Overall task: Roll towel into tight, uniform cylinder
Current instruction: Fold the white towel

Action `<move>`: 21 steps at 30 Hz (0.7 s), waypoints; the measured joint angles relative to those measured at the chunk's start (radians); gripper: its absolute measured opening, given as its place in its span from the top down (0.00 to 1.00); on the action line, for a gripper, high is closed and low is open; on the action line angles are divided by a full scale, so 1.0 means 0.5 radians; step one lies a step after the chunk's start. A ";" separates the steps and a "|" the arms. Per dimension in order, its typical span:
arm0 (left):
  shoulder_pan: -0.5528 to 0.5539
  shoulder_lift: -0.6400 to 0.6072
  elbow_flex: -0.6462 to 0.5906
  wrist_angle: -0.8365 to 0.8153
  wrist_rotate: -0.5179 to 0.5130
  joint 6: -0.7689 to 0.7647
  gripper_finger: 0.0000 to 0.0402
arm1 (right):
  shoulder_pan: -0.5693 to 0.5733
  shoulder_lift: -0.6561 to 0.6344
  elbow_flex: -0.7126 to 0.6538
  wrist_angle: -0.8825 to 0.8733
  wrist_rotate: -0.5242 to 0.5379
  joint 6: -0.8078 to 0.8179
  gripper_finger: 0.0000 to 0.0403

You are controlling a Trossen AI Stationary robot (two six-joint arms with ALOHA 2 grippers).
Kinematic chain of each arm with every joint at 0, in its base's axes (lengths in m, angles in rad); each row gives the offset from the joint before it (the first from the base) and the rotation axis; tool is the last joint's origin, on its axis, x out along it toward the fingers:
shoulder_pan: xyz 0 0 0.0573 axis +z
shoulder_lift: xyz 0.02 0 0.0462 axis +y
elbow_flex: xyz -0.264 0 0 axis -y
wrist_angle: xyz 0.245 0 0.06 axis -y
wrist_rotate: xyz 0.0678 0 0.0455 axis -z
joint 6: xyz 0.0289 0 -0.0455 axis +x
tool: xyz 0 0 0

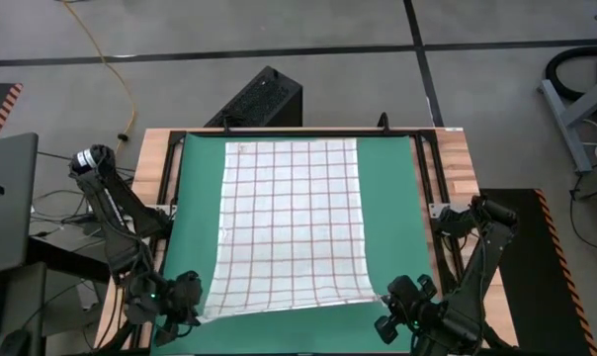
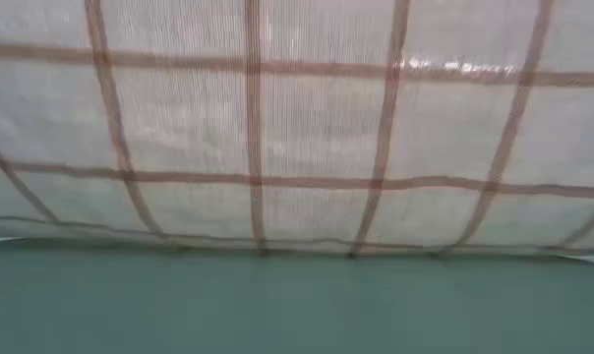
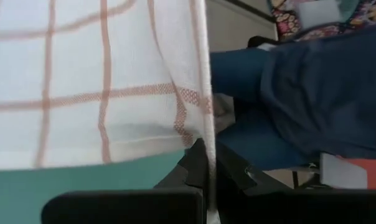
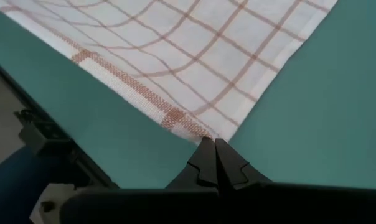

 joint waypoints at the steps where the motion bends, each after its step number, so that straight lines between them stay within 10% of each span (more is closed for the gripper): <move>1: -0.012 0.000 0.020 -0.001 -0.020 0.021 1.00 | 0.009 0.000 0.000 0.011 0.003 0.001 1.00; 13: -0.005 0.000 0.087 -0.605 -0.165 0.284 1.00 | -0.241 -0.002 0.000 -0.249 0.636 -0.369 1.00; 21: 0.162 -0.026 0.091 -1.306 -0.605 0.298 1.00 | -0.703 -0.004 0.003 -0.250 0.528 -0.895 1.00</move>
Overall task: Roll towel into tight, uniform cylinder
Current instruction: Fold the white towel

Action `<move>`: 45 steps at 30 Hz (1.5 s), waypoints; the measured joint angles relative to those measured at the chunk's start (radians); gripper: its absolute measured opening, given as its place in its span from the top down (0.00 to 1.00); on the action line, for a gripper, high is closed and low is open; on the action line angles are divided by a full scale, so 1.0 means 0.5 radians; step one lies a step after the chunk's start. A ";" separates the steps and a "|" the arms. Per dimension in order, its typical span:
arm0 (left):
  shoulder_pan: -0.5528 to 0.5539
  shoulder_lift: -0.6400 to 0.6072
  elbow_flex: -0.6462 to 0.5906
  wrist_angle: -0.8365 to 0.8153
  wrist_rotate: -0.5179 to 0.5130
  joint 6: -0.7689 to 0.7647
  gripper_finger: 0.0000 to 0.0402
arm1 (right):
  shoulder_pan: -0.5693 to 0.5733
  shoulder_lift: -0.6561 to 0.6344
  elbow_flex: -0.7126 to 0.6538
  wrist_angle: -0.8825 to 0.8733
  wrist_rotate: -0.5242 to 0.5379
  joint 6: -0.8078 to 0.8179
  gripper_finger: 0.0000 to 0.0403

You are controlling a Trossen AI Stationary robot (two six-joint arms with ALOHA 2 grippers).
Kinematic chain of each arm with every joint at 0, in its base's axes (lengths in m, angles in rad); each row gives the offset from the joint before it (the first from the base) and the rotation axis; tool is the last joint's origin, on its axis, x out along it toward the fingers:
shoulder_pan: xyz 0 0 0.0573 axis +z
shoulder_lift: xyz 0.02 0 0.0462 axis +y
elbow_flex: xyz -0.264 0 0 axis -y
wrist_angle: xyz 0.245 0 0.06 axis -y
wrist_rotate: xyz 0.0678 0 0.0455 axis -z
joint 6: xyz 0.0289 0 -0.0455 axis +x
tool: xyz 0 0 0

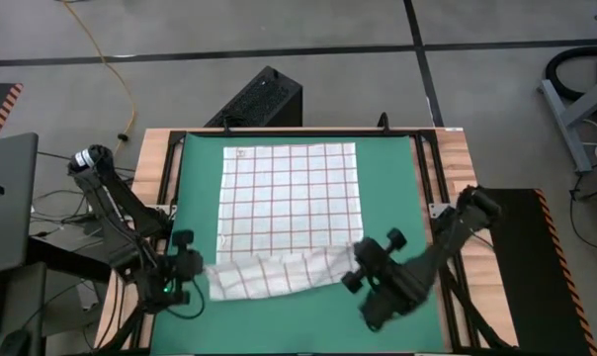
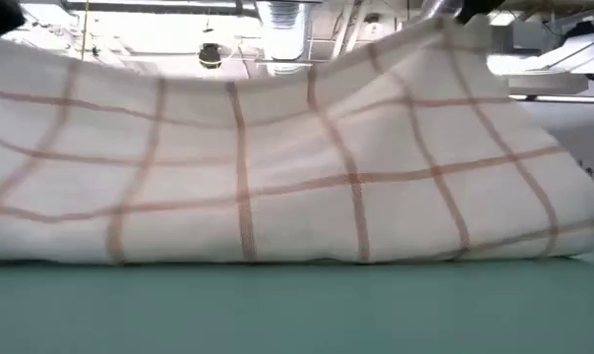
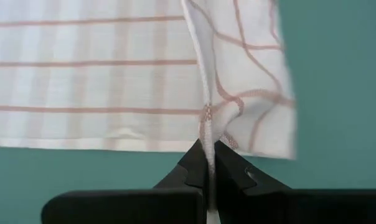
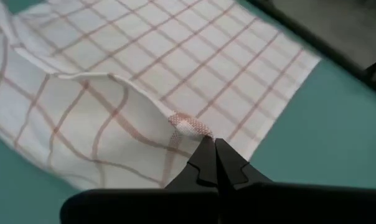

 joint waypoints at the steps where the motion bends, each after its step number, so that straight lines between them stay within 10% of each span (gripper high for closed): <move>1: 0.026 -0.003 0.013 -0.063 -0.041 0.030 1.00 | -0.045 -0.001 0.001 0.000 0.005 -0.063 1.00; 22: 0.557 -0.017 0.275 -0.962 -0.906 0.720 1.00 | -0.833 -0.001 0.002 0.002 0.166 -1.006 1.00; 45: 1.302 -0.200 0.275 -0.309 -0.998 1.848 1.00 | -1.063 -0.002 -0.178 0.002 0.114 -1.066 1.00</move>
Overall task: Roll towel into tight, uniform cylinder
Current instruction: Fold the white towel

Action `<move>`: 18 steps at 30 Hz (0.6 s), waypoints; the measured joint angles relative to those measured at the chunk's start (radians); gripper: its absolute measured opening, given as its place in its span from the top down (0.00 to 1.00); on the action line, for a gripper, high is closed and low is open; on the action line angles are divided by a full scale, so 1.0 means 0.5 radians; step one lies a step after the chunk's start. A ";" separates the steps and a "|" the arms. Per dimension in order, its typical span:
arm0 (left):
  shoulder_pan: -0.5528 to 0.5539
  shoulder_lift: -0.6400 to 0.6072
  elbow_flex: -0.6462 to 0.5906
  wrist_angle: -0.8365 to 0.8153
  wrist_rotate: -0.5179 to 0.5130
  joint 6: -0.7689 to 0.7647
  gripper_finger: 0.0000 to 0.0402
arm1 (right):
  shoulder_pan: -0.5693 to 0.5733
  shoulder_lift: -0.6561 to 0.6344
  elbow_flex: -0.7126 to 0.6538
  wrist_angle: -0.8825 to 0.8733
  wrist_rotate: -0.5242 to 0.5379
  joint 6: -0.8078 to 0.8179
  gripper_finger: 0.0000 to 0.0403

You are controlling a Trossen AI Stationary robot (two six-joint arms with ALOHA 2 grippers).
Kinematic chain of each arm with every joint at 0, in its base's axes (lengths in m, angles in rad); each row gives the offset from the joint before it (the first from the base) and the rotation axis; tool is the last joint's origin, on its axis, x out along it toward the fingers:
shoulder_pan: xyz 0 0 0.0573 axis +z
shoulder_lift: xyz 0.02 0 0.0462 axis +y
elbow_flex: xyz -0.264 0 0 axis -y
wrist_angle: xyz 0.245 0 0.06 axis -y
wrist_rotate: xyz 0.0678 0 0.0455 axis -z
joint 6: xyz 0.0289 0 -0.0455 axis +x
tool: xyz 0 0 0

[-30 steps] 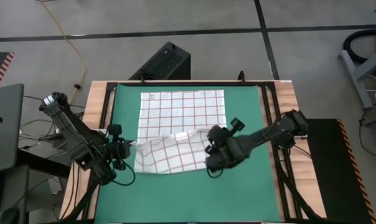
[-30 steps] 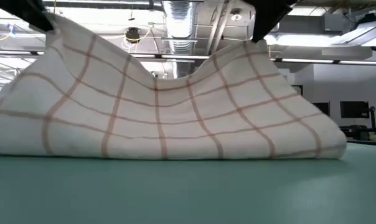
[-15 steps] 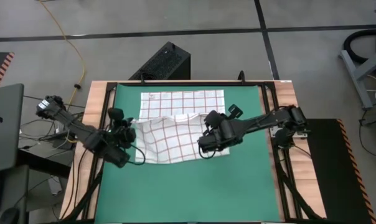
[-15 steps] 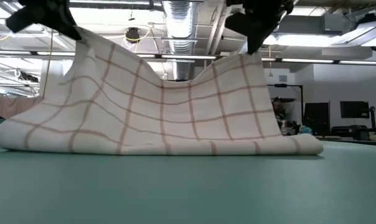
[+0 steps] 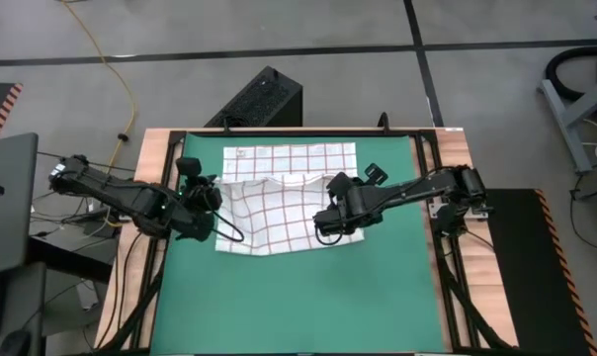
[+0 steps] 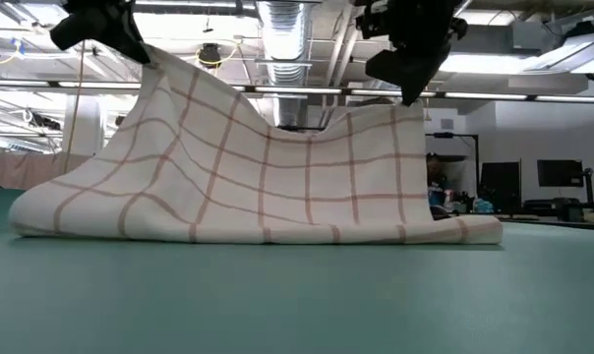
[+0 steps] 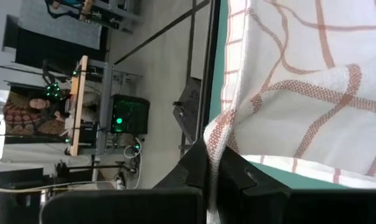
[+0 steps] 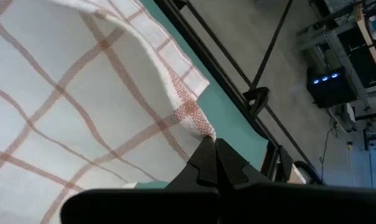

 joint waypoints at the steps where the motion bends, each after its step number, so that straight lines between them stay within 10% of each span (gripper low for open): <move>1: 0.020 0.000 0.000 0.037 0.020 0.051 1.00 | 0.005 0.000 -0.002 0.002 0.002 0.002 1.00; 18: 0.573 -0.221 -0.444 0.767 0.262 0.822 1.00 | -0.240 -0.016 -0.002 0.002 0.150 -0.093 1.00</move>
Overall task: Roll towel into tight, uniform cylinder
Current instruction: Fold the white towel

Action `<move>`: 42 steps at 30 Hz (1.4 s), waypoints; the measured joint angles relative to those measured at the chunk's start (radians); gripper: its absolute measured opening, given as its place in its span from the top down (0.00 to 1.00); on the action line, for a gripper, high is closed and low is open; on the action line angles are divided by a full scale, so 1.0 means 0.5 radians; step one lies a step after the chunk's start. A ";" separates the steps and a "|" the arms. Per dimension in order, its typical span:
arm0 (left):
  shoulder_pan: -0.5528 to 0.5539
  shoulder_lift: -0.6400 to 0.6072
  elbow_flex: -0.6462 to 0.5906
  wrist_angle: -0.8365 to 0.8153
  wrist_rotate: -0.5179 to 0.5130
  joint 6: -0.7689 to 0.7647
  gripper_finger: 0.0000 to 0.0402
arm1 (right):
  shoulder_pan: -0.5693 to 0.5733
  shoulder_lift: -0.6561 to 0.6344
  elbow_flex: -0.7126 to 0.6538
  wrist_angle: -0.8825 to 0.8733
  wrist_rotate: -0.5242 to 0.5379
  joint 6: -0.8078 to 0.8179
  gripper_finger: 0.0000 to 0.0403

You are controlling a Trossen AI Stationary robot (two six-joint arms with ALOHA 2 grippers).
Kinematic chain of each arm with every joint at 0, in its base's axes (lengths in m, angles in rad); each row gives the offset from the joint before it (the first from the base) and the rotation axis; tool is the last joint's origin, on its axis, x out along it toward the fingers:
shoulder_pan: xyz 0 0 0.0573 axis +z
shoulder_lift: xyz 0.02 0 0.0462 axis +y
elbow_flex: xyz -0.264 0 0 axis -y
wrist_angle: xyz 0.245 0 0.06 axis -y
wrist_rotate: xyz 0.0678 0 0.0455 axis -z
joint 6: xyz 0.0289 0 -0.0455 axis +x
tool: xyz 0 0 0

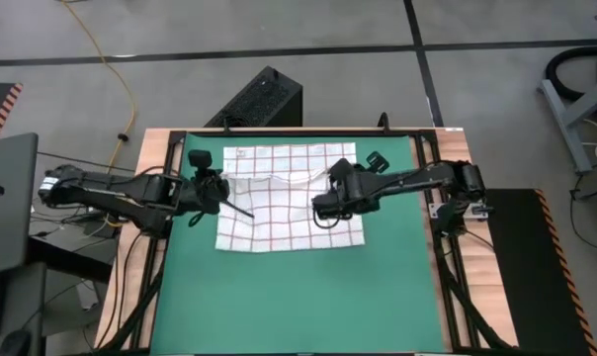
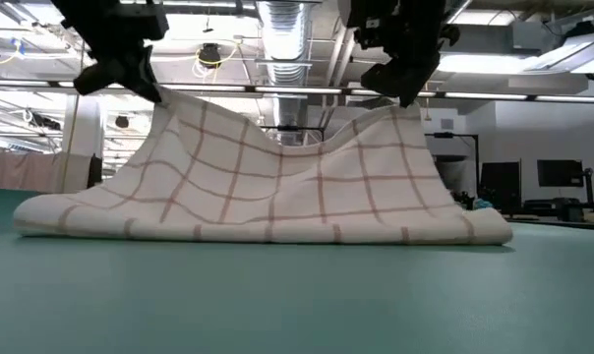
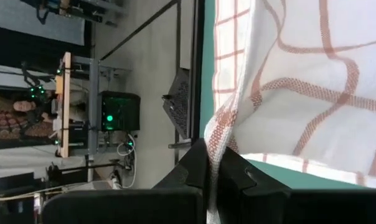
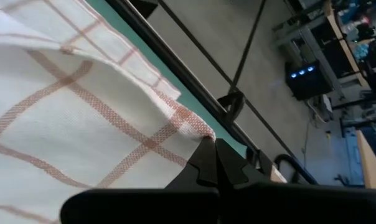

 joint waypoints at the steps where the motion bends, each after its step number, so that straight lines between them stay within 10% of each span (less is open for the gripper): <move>1: 0.045 -0.018 -0.016 0.019 0.005 0.014 1.00 | -0.021 0.000 0.000 -0.001 0.003 -0.017 1.00; 11: 0.489 -0.052 -0.019 0.109 0.462 0.114 1.00 | -0.132 0.006 0.000 0.012 0.004 -0.150 1.00; 42: 0.634 -0.051 -0.020 -0.166 0.443 0.047 1.00 | -0.335 0.023 -0.001 0.122 -0.051 -0.424 1.00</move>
